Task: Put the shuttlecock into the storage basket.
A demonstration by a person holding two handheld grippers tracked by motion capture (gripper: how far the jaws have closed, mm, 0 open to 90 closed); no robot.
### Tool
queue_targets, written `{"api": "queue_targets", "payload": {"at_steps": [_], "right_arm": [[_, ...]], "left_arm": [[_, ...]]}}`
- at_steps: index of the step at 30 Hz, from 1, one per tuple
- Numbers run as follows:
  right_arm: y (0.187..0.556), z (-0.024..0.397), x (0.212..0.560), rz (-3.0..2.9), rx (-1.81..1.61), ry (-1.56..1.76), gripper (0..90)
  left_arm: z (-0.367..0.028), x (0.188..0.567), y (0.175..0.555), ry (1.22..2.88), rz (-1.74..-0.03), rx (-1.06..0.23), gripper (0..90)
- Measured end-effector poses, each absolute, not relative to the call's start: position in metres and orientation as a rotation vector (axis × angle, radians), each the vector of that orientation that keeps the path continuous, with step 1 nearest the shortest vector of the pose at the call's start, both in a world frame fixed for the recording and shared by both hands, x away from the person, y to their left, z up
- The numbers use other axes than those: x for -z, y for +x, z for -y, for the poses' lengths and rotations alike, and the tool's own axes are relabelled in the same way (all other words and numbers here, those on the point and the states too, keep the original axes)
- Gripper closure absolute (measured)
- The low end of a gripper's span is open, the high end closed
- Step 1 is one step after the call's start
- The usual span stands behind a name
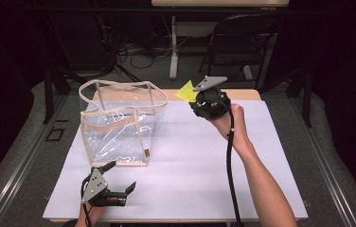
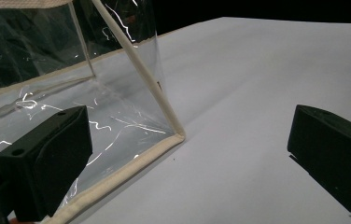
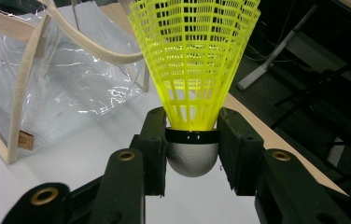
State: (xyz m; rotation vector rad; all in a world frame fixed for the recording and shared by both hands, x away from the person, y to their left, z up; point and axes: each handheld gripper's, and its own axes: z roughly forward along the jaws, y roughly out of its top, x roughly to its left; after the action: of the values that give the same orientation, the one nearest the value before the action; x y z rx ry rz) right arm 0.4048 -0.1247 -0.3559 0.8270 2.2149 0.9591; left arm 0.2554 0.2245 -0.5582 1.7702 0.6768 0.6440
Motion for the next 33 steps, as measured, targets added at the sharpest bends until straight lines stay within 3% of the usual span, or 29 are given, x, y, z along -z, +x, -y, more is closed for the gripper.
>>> {"api": "queue_targets", "payload": {"at_steps": [33], "right_arm": [[0.413,0.089,0.345,-2.258,-0.925,0.747,64.2]], "left_arm": [[-0.224,0.558,0.255,1.777,-0.670,-0.641,0.0]]}}
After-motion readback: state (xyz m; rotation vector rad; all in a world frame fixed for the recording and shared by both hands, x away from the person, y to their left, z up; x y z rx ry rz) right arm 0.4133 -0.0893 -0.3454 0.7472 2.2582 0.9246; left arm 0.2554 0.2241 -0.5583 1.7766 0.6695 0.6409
